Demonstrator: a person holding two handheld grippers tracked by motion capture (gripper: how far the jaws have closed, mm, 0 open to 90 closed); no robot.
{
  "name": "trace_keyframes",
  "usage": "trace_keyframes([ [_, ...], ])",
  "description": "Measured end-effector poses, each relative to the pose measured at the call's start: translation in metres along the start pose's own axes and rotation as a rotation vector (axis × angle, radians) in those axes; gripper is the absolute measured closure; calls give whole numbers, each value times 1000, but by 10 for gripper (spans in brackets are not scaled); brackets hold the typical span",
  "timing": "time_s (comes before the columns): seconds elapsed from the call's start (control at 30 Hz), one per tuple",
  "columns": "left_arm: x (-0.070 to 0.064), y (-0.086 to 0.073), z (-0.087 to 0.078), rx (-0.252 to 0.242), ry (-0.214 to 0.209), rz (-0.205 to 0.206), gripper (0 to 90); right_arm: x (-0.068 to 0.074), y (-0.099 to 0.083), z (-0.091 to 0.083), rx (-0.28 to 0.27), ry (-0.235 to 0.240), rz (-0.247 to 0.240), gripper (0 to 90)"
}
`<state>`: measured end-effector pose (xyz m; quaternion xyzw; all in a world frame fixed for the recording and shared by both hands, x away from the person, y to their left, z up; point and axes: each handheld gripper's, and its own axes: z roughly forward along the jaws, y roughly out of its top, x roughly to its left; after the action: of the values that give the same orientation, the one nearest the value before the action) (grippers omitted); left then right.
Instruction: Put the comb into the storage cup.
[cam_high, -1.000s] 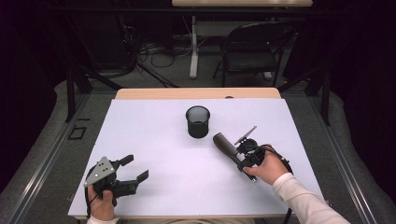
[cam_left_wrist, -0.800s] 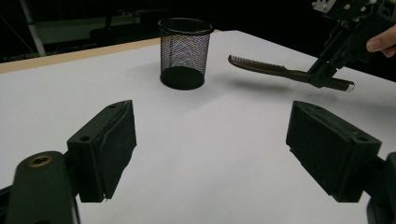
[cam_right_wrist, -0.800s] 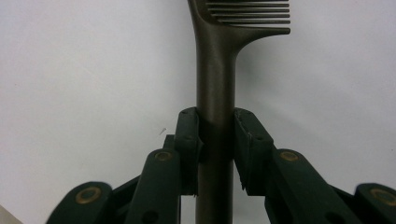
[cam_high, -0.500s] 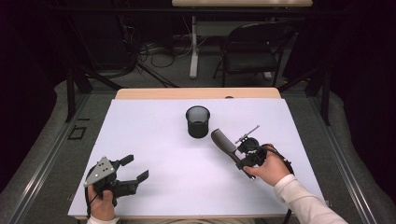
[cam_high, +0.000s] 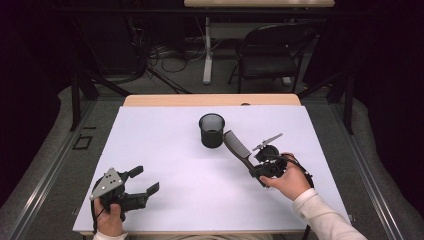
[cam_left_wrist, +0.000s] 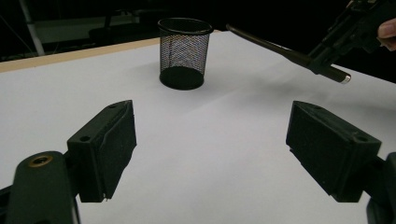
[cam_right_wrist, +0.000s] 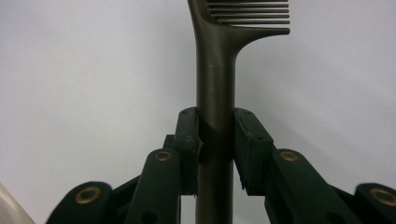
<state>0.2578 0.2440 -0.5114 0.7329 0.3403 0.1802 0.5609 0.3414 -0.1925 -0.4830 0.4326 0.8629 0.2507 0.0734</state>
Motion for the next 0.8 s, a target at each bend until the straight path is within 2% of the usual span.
trace_keyframes([
  [0.1,0,0,0,0,0,0,163,3,1,-2,-42,9,6,728],
  [0.37,0,0,0,-1,-2,1,163,9,4,-11,-160,5,-28,728],
  [0.57,0,0,0,-3,-2,-1,163,11,5,-14,-229,6,-37,728],
  [0.8,0,0,0,-2,0,-1,163,16,7,-15,-283,-6,-63,728],
])
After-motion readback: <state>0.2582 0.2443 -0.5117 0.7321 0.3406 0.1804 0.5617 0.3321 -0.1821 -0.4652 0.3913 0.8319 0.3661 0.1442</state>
